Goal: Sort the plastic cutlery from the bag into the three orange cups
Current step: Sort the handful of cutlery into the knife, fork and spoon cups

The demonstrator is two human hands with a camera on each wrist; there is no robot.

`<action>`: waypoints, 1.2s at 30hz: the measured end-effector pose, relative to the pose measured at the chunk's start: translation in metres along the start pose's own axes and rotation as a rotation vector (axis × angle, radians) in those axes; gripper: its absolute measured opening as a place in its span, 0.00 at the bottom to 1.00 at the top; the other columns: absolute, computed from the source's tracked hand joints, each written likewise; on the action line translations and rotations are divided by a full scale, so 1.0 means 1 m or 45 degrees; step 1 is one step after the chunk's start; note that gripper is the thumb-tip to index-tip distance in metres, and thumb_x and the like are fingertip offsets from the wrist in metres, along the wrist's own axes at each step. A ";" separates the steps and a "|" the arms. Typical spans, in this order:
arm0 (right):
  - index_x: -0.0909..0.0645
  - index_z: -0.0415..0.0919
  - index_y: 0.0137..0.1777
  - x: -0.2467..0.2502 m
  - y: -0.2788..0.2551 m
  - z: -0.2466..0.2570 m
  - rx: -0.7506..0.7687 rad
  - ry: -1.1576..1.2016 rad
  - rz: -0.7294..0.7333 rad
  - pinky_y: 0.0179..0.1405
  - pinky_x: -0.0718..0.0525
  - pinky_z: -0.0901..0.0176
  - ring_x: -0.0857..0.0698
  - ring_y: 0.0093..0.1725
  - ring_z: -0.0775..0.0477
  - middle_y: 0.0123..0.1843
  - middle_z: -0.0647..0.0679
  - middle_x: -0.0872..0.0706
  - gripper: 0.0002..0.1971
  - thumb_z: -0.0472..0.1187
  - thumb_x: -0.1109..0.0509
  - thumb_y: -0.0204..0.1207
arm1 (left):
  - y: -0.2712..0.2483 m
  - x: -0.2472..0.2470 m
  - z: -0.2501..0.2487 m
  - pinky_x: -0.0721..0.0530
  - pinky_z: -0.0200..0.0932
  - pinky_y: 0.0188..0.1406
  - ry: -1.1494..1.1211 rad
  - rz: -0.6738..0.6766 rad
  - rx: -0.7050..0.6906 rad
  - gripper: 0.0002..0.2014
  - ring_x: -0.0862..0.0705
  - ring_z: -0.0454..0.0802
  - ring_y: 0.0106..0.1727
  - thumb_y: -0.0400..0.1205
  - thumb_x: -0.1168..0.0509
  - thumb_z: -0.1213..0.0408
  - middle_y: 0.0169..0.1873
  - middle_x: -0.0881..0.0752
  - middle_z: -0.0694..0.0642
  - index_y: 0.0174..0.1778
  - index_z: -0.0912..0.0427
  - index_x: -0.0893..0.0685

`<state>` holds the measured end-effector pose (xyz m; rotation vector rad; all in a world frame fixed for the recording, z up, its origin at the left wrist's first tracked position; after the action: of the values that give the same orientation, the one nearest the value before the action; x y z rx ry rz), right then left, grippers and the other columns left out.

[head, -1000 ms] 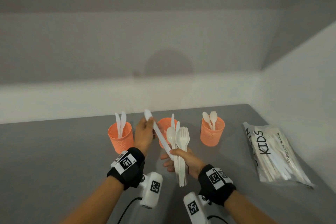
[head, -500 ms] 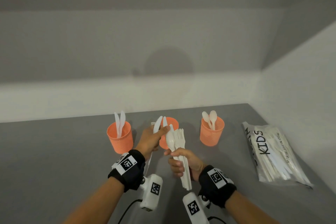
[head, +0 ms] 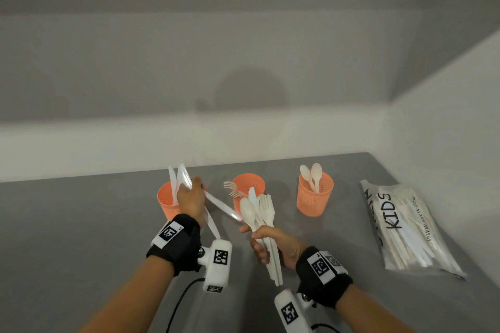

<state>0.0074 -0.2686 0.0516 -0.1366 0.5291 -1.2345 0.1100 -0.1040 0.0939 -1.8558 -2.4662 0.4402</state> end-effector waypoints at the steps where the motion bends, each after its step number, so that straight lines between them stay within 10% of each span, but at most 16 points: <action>1: 0.21 0.43 0.53 0.000 0.000 0.000 -0.004 0.018 0.004 0.21 0.31 0.69 0.30 0.20 0.58 0.21 0.54 0.26 0.16 0.41 0.39 0.64 | 0.002 0.002 0.003 0.31 0.39 0.26 0.003 -0.004 0.013 0.09 0.30 0.47 0.25 0.84 0.43 0.63 0.27 0.28 0.53 0.39 0.61 0.26; 14: 0.22 0.40 0.55 -0.003 0.012 0.000 -0.039 0.133 0.093 0.20 0.32 0.68 0.32 0.19 0.57 0.21 0.53 0.29 0.18 0.40 0.40 0.64 | -0.035 -0.022 0.011 0.41 0.31 0.12 0.438 0.718 -0.048 0.07 0.40 0.40 0.13 0.80 0.34 0.59 0.13 0.34 0.45 0.42 0.58 0.21; 28: 0.27 0.39 0.56 0.001 0.023 0.007 0.029 0.149 -0.103 0.23 0.25 0.68 0.25 0.22 0.57 0.29 0.49 0.22 0.11 0.45 0.37 0.80 | -0.017 -0.026 0.010 0.32 0.30 0.15 0.393 0.444 -0.188 0.17 0.24 0.37 0.20 0.86 0.45 0.59 0.40 0.17 0.62 0.61 0.68 0.23; 36: 0.24 0.40 0.60 -0.002 0.028 0.005 0.059 0.056 -0.164 0.24 0.23 0.67 0.24 0.25 0.55 0.29 0.49 0.19 0.12 0.43 0.35 0.80 | -0.019 -0.025 0.013 0.28 0.26 0.19 0.396 0.456 -0.327 0.13 0.20 0.36 0.24 0.80 0.33 0.65 0.38 0.15 0.62 0.52 0.73 0.18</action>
<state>0.0335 -0.2585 0.0458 -0.1056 0.5356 -1.3768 0.0973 -0.1349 0.0898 -2.2679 -2.0724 -0.1643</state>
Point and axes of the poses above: each hand's wrist, its own y-axis towards the middle knuckle, its own x-axis out of the back of the hand, z = x × y, the point moved 3 cm from there along y, towards the middle knuckle
